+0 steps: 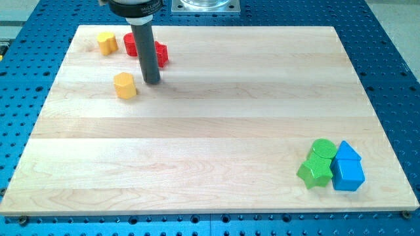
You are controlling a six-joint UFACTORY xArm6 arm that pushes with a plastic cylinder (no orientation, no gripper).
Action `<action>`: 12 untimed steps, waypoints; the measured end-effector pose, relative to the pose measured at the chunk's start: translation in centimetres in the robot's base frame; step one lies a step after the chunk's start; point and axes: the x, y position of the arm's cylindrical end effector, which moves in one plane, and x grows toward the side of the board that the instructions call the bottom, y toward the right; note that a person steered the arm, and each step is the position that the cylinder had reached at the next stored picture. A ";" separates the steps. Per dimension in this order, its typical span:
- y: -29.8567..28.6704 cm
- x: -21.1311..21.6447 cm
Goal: Keep green blocks and cube in a diagonal line
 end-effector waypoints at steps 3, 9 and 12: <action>24.3 5.1; 30.9 16.9; 30.7 16.7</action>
